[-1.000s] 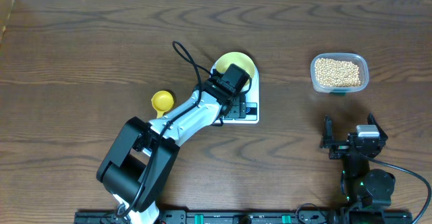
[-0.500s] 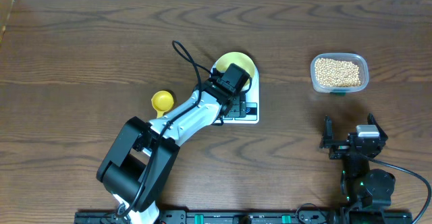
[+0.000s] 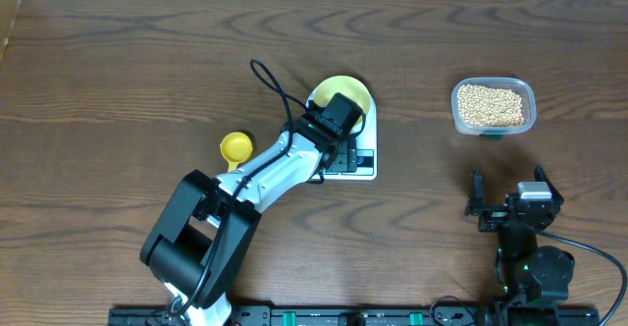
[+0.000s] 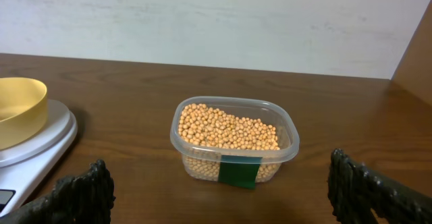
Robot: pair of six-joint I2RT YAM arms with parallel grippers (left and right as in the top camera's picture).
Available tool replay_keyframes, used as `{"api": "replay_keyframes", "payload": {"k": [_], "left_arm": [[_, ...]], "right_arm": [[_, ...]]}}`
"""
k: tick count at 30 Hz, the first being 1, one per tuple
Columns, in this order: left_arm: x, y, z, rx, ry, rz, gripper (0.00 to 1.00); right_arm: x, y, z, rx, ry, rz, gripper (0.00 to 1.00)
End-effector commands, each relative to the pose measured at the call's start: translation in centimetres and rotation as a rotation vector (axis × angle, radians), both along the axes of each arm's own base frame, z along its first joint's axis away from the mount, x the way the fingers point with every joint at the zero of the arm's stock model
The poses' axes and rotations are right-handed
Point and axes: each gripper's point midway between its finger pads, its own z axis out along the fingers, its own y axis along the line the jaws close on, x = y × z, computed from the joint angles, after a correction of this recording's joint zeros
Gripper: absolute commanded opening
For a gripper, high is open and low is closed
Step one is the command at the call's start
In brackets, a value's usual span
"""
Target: Scoop item into bowl and weigh 50g on scale
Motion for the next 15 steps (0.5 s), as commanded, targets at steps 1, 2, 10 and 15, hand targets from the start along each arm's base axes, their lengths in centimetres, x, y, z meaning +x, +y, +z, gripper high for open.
{"api": "replay_keyframes", "payload": {"k": [1,2,10,15], "left_arm": [[-0.8,1.0,-1.5,0.048,0.035,-0.005,0.95],[-0.8,0.9,-1.6,0.048,0.035,-0.005,0.95],[-1.5,1.3,-3.5,0.079,0.084,-0.006,0.95],[-1.5,1.4,-3.6,0.081,0.088,-0.006,0.95]], "right_arm": [[0.0,0.0,-0.1,0.000,-0.002,-0.002,0.99],[0.0,0.0,-0.1,0.000,-0.002,-0.002,0.99],[0.0,0.0,-0.1,0.000,-0.002,-0.002,0.99],[0.0,0.0,-0.1,0.000,-0.002,-0.002,0.99]]}}
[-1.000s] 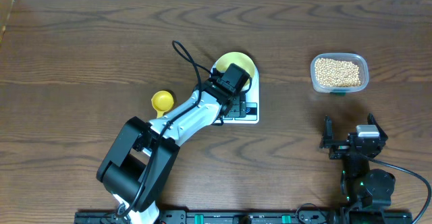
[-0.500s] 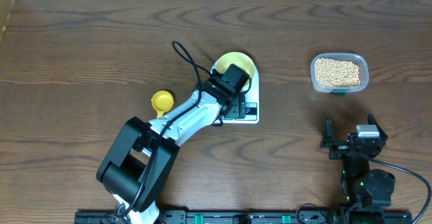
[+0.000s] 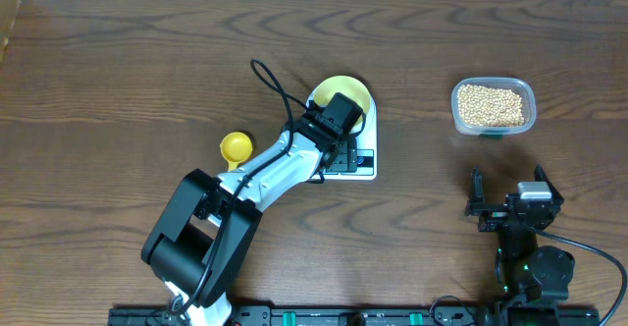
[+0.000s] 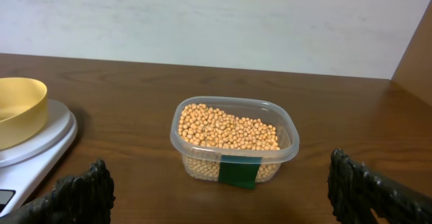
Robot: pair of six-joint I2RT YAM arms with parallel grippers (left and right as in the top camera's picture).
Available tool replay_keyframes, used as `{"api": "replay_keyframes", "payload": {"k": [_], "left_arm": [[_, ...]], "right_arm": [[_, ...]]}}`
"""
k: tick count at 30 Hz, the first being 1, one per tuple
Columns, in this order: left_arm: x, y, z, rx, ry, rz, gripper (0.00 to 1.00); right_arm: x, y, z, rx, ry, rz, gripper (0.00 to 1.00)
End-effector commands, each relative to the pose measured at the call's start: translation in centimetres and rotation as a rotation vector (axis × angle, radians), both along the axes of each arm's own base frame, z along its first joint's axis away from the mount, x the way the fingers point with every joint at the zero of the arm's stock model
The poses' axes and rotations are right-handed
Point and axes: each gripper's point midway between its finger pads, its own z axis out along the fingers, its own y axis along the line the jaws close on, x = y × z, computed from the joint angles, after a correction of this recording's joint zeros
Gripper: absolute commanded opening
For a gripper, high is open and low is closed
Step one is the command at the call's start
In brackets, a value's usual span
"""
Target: Scoop item into bowl and weigh 50g on scale
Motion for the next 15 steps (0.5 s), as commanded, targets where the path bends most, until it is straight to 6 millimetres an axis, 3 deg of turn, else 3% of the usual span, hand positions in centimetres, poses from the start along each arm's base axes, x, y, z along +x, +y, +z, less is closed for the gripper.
{"api": "replay_keyframes", "payload": {"k": [1,15], "left_arm": [[-1.51,1.41,-3.25,0.079,0.080,-0.003,0.95],[-1.55,1.48,-3.36,0.089,0.082,-0.029,0.95]], "right_arm": [[-0.01,0.02,-0.08,0.000,-0.002,-0.002,0.99],[-0.01,0.02,-0.08,0.000,-0.002,-0.002,0.99]]}}
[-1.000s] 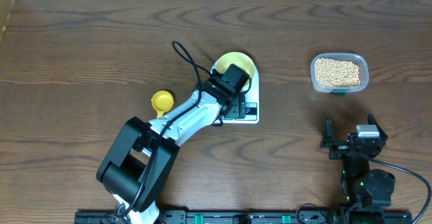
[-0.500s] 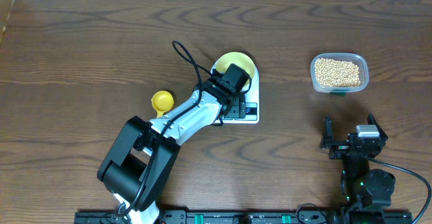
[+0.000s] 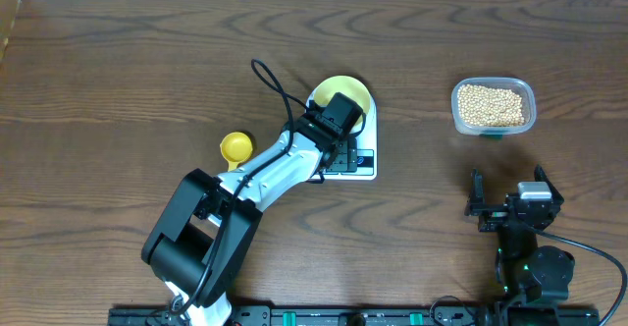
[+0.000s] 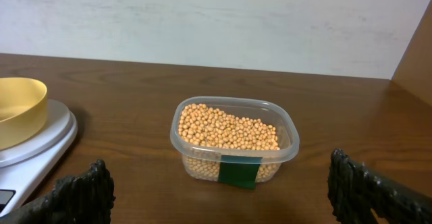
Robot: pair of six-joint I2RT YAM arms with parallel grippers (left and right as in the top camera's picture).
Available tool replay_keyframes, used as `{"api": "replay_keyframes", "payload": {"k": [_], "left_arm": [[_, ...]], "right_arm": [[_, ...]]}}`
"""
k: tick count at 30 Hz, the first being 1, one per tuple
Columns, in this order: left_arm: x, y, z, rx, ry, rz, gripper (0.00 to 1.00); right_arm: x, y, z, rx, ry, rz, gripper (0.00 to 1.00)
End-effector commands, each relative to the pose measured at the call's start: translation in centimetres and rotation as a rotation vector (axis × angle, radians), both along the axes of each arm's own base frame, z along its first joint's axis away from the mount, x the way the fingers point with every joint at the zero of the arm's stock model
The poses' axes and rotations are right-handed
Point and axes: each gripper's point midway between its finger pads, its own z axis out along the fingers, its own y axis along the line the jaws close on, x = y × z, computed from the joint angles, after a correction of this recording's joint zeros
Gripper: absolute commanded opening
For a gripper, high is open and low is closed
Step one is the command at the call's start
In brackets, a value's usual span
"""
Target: Scoop item into bowl and weigh 50g on scale
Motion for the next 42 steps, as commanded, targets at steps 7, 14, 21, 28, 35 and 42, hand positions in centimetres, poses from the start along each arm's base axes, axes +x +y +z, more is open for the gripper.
{"api": "replay_keyframes", "payload": {"k": [7,14,21,28,35,42], "left_arm": [[-1.3,1.8,-3.3,0.109,0.067,-0.020,0.95],[-1.3,1.9,-3.3,0.120,0.060,-0.020,0.95],[-1.5,2.0,-3.1,0.183,0.029,-0.042,0.95],[-1.2,2.4,-2.9,0.216,0.006,-0.039,0.95],[-1.6,2.6,-3.9,0.233,0.030,-0.042,0.95],[-2.3,2.5,-4.5,0.226,0.070,-0.051,0.95]], "right_arm": [[0.0,0.0,-0.1,0.000,-0.002,-0.002,0.99],[0.0,0.0,-0.1,0.000,-0.001,-0.002,0.99],[0.0,0.0,-0.1,0.000,-0.002,-0.002,0.99],[0.0,0.0,-0.1,0.000,-0.002,-0.002,0.99],[0.0,0.0,-0.1,0.000,-0.002,-0.002,0.99],[0.0,0.0,-0.1,0.000,-0.002,-0.002,0.99]]}}
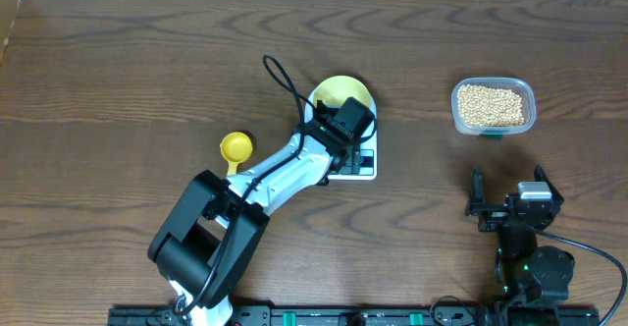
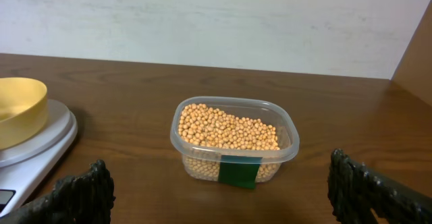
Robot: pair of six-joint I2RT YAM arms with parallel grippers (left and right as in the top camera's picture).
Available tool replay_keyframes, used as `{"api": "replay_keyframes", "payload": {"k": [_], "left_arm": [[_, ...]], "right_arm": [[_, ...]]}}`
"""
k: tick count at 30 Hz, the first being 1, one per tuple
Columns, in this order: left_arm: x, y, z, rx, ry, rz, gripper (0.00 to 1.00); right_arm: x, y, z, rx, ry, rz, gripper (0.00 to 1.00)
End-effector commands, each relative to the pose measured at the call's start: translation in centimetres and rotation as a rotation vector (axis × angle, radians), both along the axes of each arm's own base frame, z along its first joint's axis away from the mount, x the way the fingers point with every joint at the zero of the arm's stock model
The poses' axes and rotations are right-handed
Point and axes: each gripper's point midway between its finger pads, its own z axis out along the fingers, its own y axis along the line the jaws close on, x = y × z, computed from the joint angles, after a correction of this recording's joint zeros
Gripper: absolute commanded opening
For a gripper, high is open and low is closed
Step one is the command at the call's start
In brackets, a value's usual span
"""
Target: Scoop item into bowl and weigh 50g on scale
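Note:
A yellow bowl (image 1: 342, 92) (image 2: 16, 108) sits on the white scale (image 1: 363, 170) (image 2: 48, 137) at mid-table. My left gripper (image 1: 345, 130) hangs over the scale just in front of the bowl; its fingers are hidden under the wrist, so their state is unclear. A yellow scoop (image 1: 235, 148) lies on the table left of the scale, apart from both grippers. A clear tub of soybeans (image 1: 493, 106) (image 2: 233, 140) with a green label stands at the right. My right gripper (image 1: 506, 196) (image 2: 219, 187) rests open, short of the tub, holding nothing.
The left arm (image 1: 275, 174) stretches diagonally from its base at the front left, passing close by the scoop. A black cable (image 1: 285, 81) loops above the wrist. A wall runs along the table's far edge.
My left gripper has shifted slightly to the right over the scale, and its cable loop moved with it. The bowl, scoop, tub and right gripper stay where they were.
Through all three earlier moments my left gripper stayed over the scale by the bowl's near edge, with the scoop lying on the table and my right gripper parked open before the tub. Only now has the left wrist moved a little rightward.

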Motion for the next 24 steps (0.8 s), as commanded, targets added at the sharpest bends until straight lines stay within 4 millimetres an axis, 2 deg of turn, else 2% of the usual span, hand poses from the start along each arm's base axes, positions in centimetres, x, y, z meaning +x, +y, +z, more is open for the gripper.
{"api": "replay_keyframes", "payload": {"k": [1,8,16,19,24], "left_arm": [[-2.4,2.4,-4.6,0.120,0.119,-0.019,0.95],[-2.6,0.9,-2.9,0.029,0.119,-0.032,0.95],[-1.8,-0.8,2.8,-0.123,0.026,-0.049,0.95],[-1.7,-1.1,4.2,-0.152,-0.003,-0.053,0.95],[-1.5,-1.2,4.4,-0.159,-0.011,-0.054,0.95]], "right_arm": [[0.0,0.0,-0.1,0.000,-0.002,-0.002,0.99],[0.0,0.0,-0.1,0.000,-0.002,-0.002,0.99],[0.0,0.0,-0.1,0.000,-0.002,-0.002,0.99],[0.0,0.0,-0.1,0.000,-0.001,-0.002,0.99],[0.0,0.0,-0.1,0.000,-0.002,-0.002,0.99]]}}
